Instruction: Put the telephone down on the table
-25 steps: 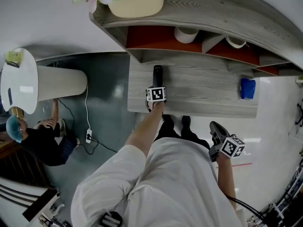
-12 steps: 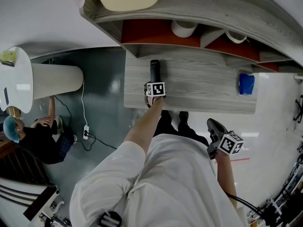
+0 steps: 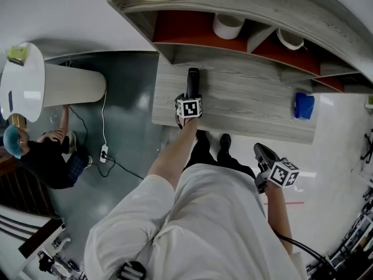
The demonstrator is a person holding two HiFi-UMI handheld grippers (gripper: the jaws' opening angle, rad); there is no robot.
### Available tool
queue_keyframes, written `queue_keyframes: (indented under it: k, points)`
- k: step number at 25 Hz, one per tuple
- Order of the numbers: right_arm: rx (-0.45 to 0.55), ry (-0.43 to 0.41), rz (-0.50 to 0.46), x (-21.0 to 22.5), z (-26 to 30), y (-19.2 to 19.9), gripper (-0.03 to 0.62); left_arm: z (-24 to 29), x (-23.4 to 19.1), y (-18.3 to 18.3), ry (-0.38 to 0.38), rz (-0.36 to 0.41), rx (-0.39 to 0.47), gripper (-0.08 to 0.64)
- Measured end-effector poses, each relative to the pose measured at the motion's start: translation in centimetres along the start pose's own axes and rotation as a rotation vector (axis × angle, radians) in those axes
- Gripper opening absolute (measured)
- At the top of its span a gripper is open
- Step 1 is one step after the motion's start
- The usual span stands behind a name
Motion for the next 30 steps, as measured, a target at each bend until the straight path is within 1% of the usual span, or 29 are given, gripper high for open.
queue_keyframes:
  k: [3, 7, 9, 10, 11, 14, 16, 19, 21, 23, 25, 30]
  points:
    - [-0.017, -0.032, -0.026, 0.2, 0.0, -0.3, 0.018, -2.2, -0.3, 0.3, -0.023, -0.045, 0.050, 0.328]
    - [-0.034, -0.075, -0.061, 0.5, -0.2, -0.6, 0.018, -6.0, -0.4, 0.8, -0.037, -0.132, 0.145, 0.323]
    - [-0.038, -0.093, -0.075, 0.7, -0.4, -0.7, 0.018, -8.1, -0.2, 1.2, -0.038, -0.163, 0.188, 0.283]
    - [-0.040, -0.102, -0.082, 0.8, -0.5, -0.8, 0.018, -8.9, 0.0, 1.5, -0.038, -0.176, 0.204, 0.245]
    - [-0.040, -0.111, -0.088, 0.9, -0.7, -0.8, 0.018, -9.7, 0.1, 1.9, -0.037, -0.192, 0.217, 0.210]
    - [-0.041, -0.143, -0.098, 1.2, -1.4, -0.8, 0.018, -12.5, 0.5, 3.6, -0.054, -0.256, 0.241, 0.136]
    - [-0.041, -0.165, -0.101, 1.6, -2.0, -0.7, 0.018, -14.3, 0.8, 4.9, -0.065, -0.285, 0.257, 0.094]
    - [-0.051, -0.196, -0.109, 2.5, -2.9, -0.6, 0.018, -17.1, 1.9, 6.8, -0.071, -0.309, 0.287, 0.043]
    - [-0.067, -0.213, -0.123, 3.0, -3.5, -0.6, 0.018, -18.7, 2.9, 8.2, -0.041, -0.340, 0.313, 0.015]
    - [-0.086, -0.230, -0.144, 3.4, -3.9, -0.5, 0.018, -20.3, 4.1, 9.4, 0.020, -0.372, 0.341, 0.011]
    - [-0.108, -0.248, -0.164, 3.7, -4.3, -0.3, 0.018, -21.7, 5.4, 10.7, 0.079, -0.386, 0.368, 0.011]
    - [-0.169, -0.278, -0.198, 4.7, -4.5, 0.6, 0.018, -25.8, 8.8, 13.6, 0.148, -0.404, 0.427, 0.011]
Point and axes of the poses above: the fingertips, and each gripper's own axes: z forward along the fingers, x to its right, y out of its underside, the point moved 10 cm from there along -z, backward along the fingers, and after that the axes turned 12 degrees about z, right-handed, at the moved point
